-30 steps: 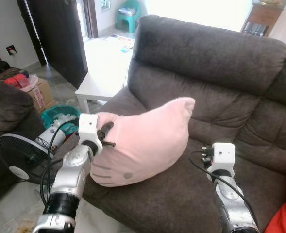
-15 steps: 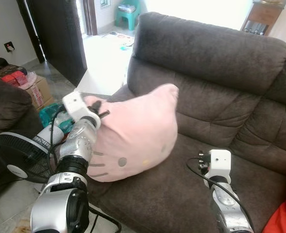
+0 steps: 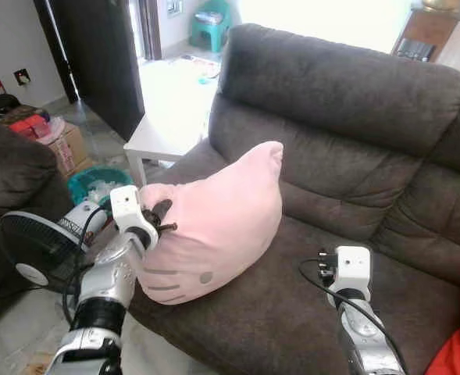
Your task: Move the pillow to the sofa from floor
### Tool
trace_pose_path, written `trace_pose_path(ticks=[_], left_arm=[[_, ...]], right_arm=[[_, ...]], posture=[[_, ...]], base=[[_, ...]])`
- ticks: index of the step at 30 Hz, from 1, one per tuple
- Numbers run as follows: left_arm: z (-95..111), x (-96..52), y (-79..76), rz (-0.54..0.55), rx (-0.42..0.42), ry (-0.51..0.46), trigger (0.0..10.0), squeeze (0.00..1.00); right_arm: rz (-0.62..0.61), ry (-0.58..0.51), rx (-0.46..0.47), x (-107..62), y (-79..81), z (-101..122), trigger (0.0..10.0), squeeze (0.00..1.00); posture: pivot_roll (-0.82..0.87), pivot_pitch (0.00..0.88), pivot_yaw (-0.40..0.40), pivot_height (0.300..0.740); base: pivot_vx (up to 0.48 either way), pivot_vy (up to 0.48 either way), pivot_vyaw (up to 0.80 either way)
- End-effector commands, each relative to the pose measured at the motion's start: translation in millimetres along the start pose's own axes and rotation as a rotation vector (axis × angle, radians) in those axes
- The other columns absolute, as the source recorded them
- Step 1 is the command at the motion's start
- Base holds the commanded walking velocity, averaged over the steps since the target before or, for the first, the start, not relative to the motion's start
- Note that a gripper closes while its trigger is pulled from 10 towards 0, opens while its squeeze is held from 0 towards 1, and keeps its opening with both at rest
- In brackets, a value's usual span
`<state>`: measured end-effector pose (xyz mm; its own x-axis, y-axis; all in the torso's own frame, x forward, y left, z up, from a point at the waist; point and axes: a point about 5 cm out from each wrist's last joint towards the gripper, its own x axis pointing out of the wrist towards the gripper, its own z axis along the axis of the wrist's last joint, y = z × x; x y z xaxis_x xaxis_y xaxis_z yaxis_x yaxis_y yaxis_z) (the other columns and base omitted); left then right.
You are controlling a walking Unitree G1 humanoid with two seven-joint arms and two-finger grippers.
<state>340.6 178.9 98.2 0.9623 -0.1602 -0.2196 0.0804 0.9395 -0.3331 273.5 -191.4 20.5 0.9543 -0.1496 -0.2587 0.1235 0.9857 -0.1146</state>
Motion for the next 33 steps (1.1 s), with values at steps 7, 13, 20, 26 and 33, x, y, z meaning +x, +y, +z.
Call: trace_pose_path(ticks=[7, 13, 20, 26, 33], left_arm=[[-34, -17.4, 11.3, -0.014, 0.152, 0.172, 10.0, 0.00], [-17, -15.3, 4.9, 0.019, 0.206, 0.012, 10.0, 0.00], [-6, -23.5, 5.2, 0.074, 0.172, -0.135, 10.0, 0.00], [1, -25.8, 8.8, 0.113, 0.169, -0.199, 10.0, 1.00], [7, -26.0, 10.6, 0.136, 0.172, -0.231, 10.0, 1.00]], right_arm=[[-0.004, 0.010, -0.007, -1.1, -1.0, -4, 10.0, 0.00], [-0.002, 0.007, -0.004, -1.4, 0.7, -4, 10.0, 0.00], [-0.004, 0.007, -0.002, -1.8, 0.9, -5, 10.0, 0.00], [-0.005, 0.002, -0.001, -0.6, 0.0, -4, 10.0, 0.00], [-0.003, -0.001, -0.001, 0.1, 1.0, -4, 10.0, 0.00]], posture=[[0.15, 0.031, -0.086, 0.740], [0.15, 0.027, -0.084, 0.740], [0.15, 0.024, -0.084, 0.740], [0.15, 0.017, -0.083, 0.740], [0.15, 0.006, -0.081, 0.740]], base=[[0.000, 0.000, 0.00], [0.000, 0.000, 0.00], [0.000, 0.000, 0.00], [0.000, 0.000, 0.00], [0.000, 0.000, 0.00]])
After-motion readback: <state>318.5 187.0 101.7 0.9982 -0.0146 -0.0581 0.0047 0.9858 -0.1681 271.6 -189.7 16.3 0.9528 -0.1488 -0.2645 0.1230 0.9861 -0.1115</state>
